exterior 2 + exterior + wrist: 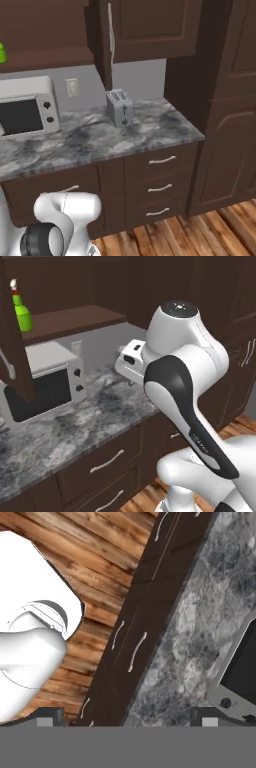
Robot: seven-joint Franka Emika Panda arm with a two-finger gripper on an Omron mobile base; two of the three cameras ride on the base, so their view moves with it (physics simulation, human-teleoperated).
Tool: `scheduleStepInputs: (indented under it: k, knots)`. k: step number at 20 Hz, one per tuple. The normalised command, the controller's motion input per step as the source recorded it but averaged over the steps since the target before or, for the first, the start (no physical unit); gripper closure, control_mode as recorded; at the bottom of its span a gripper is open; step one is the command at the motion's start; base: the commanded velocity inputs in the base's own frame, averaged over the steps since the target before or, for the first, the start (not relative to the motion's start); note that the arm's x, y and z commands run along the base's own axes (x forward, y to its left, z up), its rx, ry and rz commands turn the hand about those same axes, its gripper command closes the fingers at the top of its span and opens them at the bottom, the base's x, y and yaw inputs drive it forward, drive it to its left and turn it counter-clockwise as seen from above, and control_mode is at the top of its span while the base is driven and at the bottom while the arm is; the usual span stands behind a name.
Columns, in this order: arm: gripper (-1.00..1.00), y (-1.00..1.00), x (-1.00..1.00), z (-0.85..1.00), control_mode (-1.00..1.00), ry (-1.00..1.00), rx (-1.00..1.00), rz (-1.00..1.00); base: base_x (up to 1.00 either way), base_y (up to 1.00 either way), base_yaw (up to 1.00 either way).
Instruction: Move the cutting board and knife to the sink. Then move spray from the cabinet to the counter.
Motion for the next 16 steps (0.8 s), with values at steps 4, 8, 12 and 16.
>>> scheduleStepInputs:
  k: [4,8,12,16]
  knots:
    - [-1.0,0.0,0.0,0.0,1.0,0.0,0.0,0.0,0.92,0.0,0.17]
    - [-1.0,0.0,0.0,0.0,1.0,0.0,0.0,0.0,0.62,0.0,0.41]
    - [-1.0,0.0,0.0,0.0,1.0,0.0,0.0,0.0,0.49,0.0,0.38]
    - [-1.0,0.0,0.0,0.0,1.0,0.0,0.0,0.0,0.77,0.0,0.07]
